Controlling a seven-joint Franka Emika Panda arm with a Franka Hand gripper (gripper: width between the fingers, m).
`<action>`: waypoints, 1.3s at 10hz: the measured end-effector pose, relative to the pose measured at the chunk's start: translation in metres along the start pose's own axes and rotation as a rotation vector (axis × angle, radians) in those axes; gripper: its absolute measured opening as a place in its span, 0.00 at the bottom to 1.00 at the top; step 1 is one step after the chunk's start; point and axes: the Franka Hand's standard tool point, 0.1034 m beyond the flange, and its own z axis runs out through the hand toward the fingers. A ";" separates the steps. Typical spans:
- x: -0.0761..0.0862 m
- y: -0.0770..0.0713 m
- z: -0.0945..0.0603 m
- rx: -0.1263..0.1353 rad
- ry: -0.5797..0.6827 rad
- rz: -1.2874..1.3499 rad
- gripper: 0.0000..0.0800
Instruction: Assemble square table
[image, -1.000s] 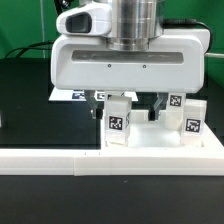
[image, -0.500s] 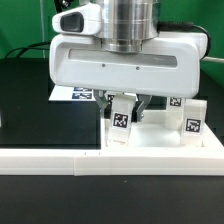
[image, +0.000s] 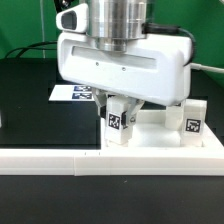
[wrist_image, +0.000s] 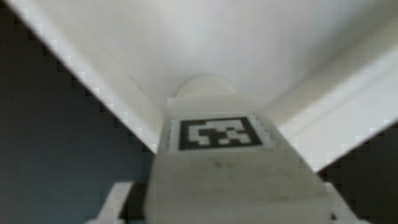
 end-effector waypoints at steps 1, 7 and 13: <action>0.002 0.002 0.001 0.022 -0.004 0.130 0.37; 0.007 0.011 0.002 0.073 -0.105 0.591 0.37; 0.007 0.003 -0.005 0.097 -0.053 -0.094 0.81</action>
Offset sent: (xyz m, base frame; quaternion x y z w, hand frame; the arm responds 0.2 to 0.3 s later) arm 0.0096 0.0110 -0.0006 0.0341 -0.0719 0.3118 0.9468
